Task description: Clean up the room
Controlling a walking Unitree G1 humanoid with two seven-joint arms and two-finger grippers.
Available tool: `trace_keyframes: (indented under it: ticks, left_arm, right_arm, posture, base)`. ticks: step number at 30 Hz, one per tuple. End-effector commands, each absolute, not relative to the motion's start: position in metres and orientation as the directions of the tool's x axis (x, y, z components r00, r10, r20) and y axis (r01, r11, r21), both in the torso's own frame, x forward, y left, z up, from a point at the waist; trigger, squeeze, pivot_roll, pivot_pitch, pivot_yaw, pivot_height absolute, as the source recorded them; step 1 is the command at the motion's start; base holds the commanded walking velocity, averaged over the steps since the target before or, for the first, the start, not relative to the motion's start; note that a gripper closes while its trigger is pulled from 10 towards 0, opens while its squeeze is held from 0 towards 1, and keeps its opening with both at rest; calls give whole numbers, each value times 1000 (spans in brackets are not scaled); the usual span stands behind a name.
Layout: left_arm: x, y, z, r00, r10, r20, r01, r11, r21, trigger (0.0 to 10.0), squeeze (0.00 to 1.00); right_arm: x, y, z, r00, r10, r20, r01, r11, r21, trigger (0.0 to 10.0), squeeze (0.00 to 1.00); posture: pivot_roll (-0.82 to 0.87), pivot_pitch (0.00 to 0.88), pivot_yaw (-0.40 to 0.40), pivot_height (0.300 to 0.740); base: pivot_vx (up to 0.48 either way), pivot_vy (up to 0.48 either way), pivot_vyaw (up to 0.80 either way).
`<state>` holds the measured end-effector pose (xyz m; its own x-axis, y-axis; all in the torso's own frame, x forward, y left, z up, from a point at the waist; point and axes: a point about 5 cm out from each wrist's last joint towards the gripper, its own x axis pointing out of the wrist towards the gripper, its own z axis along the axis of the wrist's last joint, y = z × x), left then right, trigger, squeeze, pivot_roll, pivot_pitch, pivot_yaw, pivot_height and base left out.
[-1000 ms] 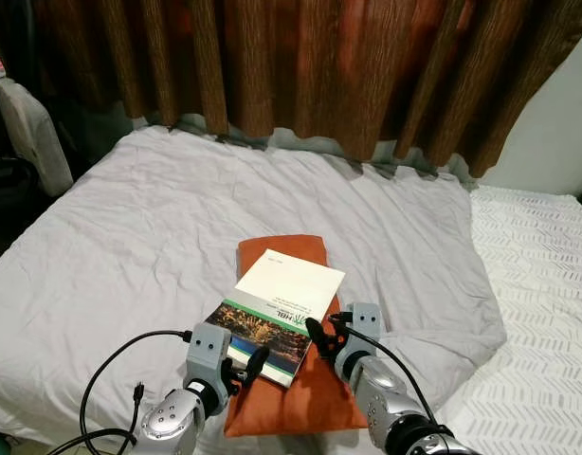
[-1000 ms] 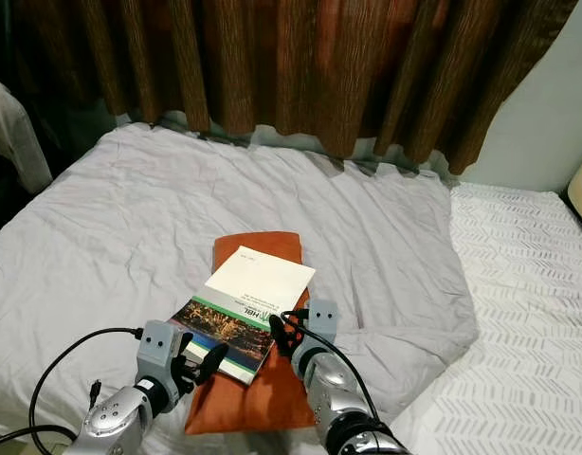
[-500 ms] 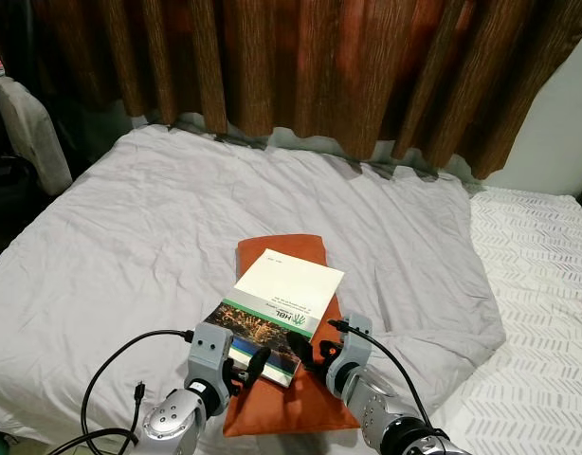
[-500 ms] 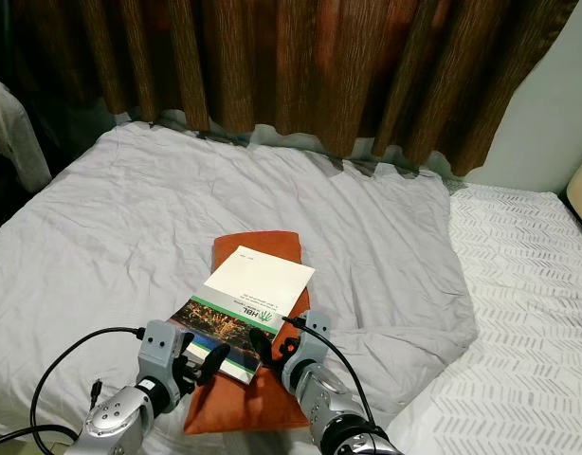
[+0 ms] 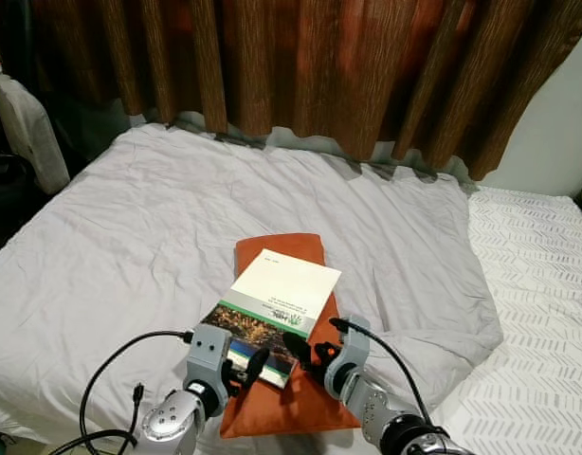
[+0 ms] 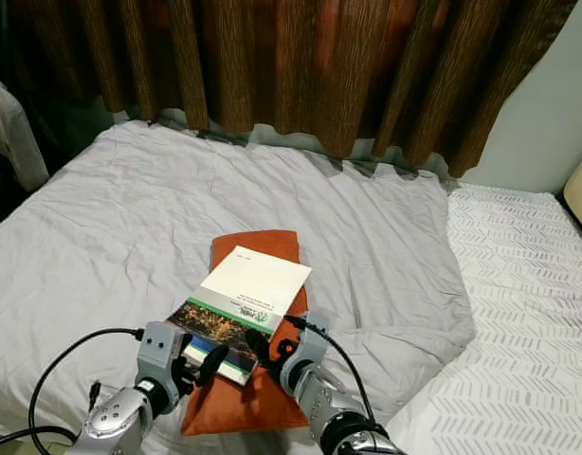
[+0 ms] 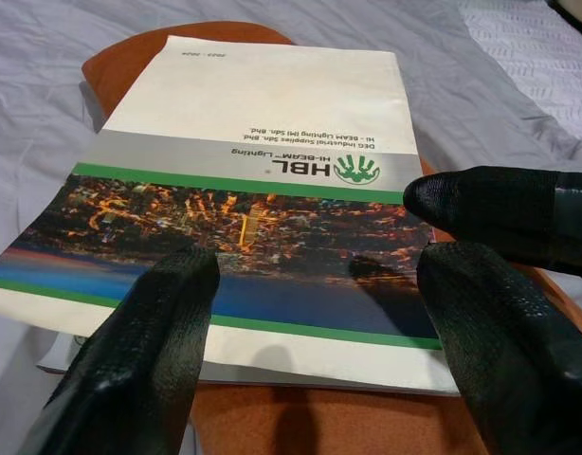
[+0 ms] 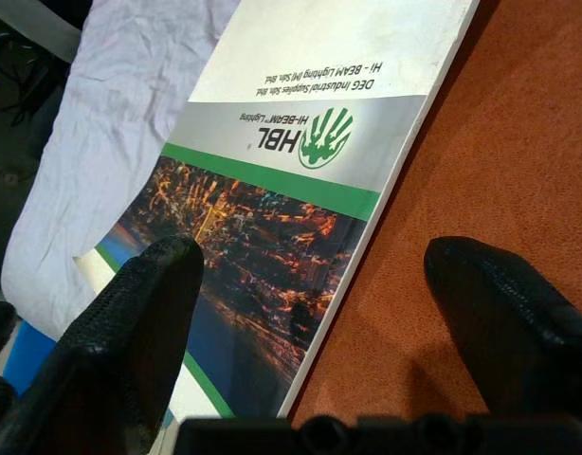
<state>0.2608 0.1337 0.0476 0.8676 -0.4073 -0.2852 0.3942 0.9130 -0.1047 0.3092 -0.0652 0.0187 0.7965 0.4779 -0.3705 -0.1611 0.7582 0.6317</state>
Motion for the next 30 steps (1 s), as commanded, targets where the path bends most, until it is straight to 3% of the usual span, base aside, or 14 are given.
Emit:
trace_keyframes:
  ticks: [1,7,11,19,23,30]
  left_arm:
    - [259,129,49,864,-420,-278,413,907,-87,10000,0]
    - [257,130,50,866,-415,-279,409,909,-81,10000,0]
    - [256,132,49,870,-406,-278,402,913,-76,10000,0]
    - [259,132,50,880,-392,-268,393,918,-53,10000,0]
    - [259,132,50,880,-392,-268,393,918,-50,10000,0]
    - [260,130,50,878,-398,-267,401,915,-46,10000,0]
  right_arm:
    - [305,-35,24,761,546,-351,-194,707,680,10000,0]
    - [305,-30,26,755,555,-349,-233,724,649,10000,0]
    - [309,-32,30,768,538,-348,-366,814,451,10000,0]
    - [318,-50,38,840,449,-304,-402,892,208,10000,0]
    - [316,-51,36,841,450,-300,-401,891,213,10000,0]
    - [308,-39,29,813,481,-327,-371,862,346,10000,0]
  posture:
    - [162,132,-134,740]
    - [176,138,-139,740]
    - [178,139,-142,740]
    - [168,132,-145,740]
    - [154,129,-144,740]
    - [151,131,-138,740]
  base:
    - [0,0,0]
    - [0,0,0]
    - [0,0,0]
    - [0,0,0]
    - [0,0,0]
    - [0,0,0]
